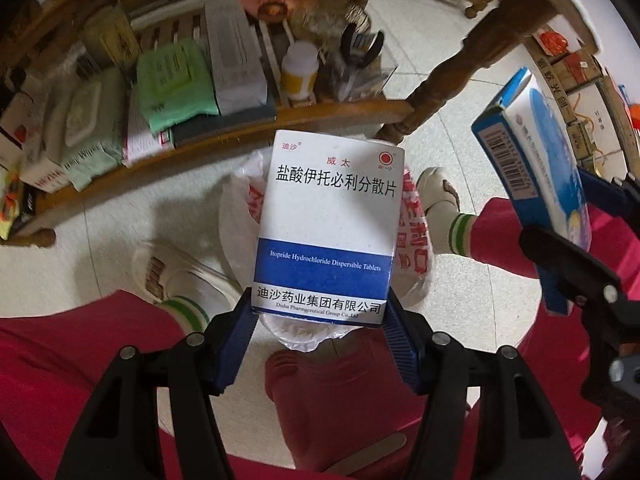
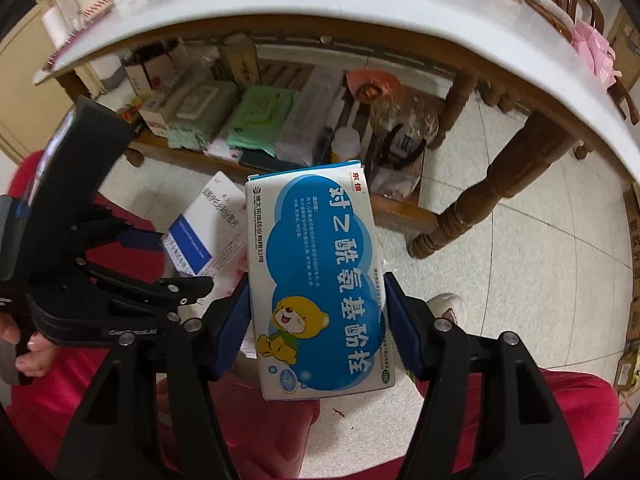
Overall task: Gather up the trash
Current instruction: 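Lift both medicine boxes and carry them down over the white plastic bag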
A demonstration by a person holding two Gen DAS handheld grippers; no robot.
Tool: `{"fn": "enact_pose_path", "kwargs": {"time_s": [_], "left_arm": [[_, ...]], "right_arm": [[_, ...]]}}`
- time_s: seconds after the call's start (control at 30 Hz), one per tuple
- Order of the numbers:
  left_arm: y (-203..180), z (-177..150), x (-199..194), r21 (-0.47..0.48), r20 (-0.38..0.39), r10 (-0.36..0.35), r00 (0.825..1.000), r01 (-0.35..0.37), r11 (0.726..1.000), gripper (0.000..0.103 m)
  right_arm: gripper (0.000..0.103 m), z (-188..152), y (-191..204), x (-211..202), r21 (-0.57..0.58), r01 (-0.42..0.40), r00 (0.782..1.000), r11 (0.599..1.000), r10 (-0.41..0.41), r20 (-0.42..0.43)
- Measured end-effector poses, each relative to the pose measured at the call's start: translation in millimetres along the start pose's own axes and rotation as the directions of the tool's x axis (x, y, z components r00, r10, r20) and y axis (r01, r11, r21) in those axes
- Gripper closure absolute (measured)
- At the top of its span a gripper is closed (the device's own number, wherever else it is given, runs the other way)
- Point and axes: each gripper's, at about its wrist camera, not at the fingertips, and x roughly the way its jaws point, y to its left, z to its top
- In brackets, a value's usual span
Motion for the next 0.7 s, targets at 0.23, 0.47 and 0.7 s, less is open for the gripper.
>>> {"fn": "enact_pose_path", "kwargs": {"time_s": [0.23,0.47,0.7], "left_arm": [[10,6,34,-0.047,-0.076,-0.02,0.997,0.016,0.999,0.043],[21,11,64,-0.08,-0.154,-0.047,0.987,0.035,0.996,0.043],[23,17,88,-0.089,-0.217,-0.062,0.974,0.043,0.995,0.043]], "right_arm": [[0.041,-3,-8,59,0.05,-0.009,0.994,0.999,0.014,-0.106],[0.041,-7,-12,100,0.072,-0.028,0.98,0.997,0.041,-0.196],[0.041,-8,-21,131,0.111,-0.035,0.963,0.993,0.064,-0.263]]}}
